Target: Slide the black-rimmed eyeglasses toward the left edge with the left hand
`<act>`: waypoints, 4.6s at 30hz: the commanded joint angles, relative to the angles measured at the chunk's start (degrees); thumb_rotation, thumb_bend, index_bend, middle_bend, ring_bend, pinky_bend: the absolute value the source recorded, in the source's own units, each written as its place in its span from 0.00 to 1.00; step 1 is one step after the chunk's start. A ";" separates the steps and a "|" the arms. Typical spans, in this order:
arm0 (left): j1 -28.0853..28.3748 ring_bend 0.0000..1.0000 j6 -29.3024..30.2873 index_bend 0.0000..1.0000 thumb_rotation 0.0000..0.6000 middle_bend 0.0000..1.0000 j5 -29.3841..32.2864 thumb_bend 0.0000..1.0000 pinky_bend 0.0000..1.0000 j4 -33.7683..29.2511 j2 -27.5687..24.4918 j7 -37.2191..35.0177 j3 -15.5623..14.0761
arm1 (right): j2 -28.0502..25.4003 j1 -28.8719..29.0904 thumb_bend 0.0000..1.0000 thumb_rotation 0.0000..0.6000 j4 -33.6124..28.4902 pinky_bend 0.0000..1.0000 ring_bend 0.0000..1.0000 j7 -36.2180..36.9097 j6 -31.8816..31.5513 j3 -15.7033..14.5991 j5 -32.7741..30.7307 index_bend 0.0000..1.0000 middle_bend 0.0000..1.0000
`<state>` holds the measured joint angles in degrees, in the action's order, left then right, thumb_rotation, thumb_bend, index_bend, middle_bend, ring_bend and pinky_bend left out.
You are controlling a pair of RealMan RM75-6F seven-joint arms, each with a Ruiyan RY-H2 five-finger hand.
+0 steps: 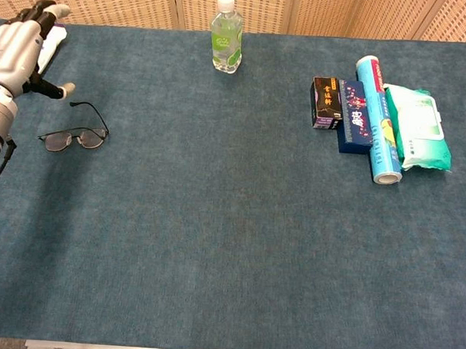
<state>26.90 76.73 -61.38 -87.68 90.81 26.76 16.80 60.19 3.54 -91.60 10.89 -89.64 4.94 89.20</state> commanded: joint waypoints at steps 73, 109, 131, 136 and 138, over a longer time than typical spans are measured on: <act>-1.28 0.00 1.76 0.00 1.00 0.00 3.19 0.34 0.09 5.36 3.89 3.07 -2.37 | -0.35 -0.01 0.35 1.00 0.10 0.21 0.25 1.00 -0.13 0.30 -0.34 0.53 0.44; -3.28 0.00 -2.76 0.00 1.00 0.00 5.07 0.34 0.09 13.53 7.13 -1.27 -3.75 | -0.31 0.02 0.35 1.00 0.04 0.21 0.25 0.82 -0.07 0.32 -0.46 0.53 0.44; -3.68 0.00 -5.19 0.00 1.00 0.00 5.39 0.34 0.09 18.29 9.50 -2.17 -4.06 | -0.37 -0.04 0.35 1.00 -0.01 0.21 0.25 0.85 -0.22 0.32 -0.37 0.53 0.44; -3.95 0.00 -5.41 0.00 1.00 0.00 5.18 0.34 0.09 18.67 9.70 -2.31 -4.25 | -0.37 -0.05 0.35 1.00 0.02 0.21 0.25 0.89 -0.26 0.34 -0.38 0.53 0.44; -4.15 0.00 -5.20 0.00 1.00 0.00 4.86 0.34 0.09 18.30 9.51 -2.68 -4.25 | -0.36 -0.03 0.35 1.00 0.04 0.21 0.25 0.88 -0.20 0.33 -0.39 0.53 0.44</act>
<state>22.83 71.42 -56.37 -69.21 100.42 24.24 12.55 59.83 3.51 -91.56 11.77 -89.84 5.28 88.81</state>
